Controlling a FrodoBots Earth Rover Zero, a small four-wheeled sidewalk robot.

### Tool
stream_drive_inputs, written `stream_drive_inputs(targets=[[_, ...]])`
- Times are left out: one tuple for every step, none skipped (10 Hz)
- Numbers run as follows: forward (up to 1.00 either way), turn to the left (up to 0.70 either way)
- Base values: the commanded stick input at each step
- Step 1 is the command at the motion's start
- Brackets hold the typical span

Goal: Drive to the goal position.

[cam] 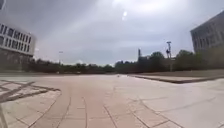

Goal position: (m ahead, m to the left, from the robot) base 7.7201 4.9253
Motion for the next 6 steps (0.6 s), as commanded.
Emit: stream_drive_inputs(targets=[[0.70, 0.25], [0.70, 0.35], [0.70, 0.23], [0.70, 0.05], [0.70, 0.00], [0.70, 0.00]])
